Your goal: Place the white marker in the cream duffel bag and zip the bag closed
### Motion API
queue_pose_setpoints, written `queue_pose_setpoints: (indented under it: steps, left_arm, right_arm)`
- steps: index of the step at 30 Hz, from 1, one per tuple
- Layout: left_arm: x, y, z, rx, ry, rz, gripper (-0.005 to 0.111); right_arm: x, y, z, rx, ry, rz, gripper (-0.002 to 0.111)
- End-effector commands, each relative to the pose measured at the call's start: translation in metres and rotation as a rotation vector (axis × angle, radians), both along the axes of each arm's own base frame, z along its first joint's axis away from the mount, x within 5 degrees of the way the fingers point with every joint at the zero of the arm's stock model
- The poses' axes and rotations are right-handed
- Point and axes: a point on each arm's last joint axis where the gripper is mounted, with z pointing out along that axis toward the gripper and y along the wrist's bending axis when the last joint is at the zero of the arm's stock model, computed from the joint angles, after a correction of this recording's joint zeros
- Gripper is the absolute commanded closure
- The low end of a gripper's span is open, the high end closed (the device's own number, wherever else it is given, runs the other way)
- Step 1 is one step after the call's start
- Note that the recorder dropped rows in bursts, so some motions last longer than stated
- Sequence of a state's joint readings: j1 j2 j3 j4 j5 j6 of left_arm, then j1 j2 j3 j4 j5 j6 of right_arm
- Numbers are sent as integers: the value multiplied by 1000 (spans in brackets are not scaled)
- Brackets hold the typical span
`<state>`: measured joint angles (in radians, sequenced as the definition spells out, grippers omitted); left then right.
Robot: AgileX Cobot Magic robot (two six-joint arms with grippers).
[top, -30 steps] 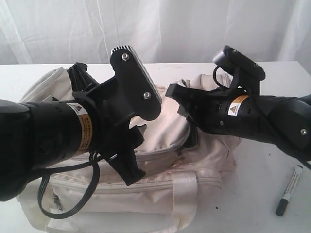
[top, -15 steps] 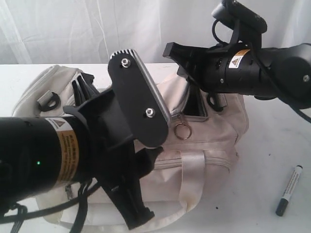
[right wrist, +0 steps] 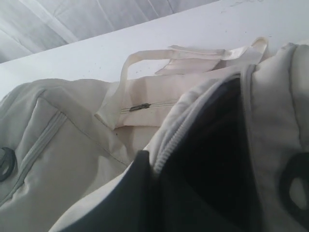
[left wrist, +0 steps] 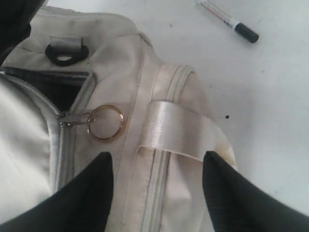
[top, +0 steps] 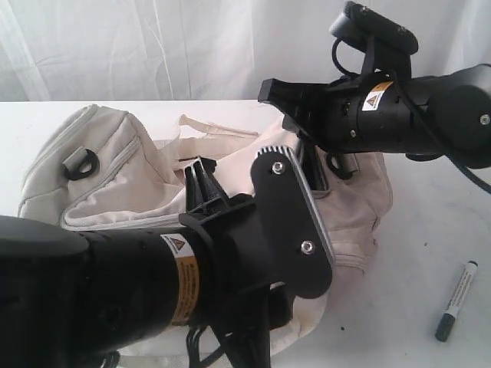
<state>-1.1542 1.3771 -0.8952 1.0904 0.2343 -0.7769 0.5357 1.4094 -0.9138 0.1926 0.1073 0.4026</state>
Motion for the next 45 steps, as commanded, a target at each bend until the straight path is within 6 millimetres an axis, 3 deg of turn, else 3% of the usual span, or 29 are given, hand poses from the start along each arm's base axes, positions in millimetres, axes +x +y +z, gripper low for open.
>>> queue_pose_setpoints:
  steps: [1,7,14,24,29,36,45]
  left_arm:
    - [4,0,2,74,-119,-29,48]
    - [12,2,3,143,-211,-26,48]
    - [24,0,-14,192,-191,4,48]
    - [29,0,-12,172,-239,57,48]
    - [31,-2,-7,70,-243,99,48]
    - [31,-4,-4,-113,-168,195,48]
    - [28,-2,-12,-304,87,387,48]
  right_arm:
    - [-2,-4,12,-23,-52,17,108]
    - [-4,-6,15,-19,-62,18,108]
    - [-9,-8,18,-25,-46,24,108]
    - [-34,-16,39,57,30,30,108]
    - [-44,-15,51,121,6,75,108]
    - [-46,-13,52,145,8,105,108]
    - [-45,-13,53,125,-13,115,108]
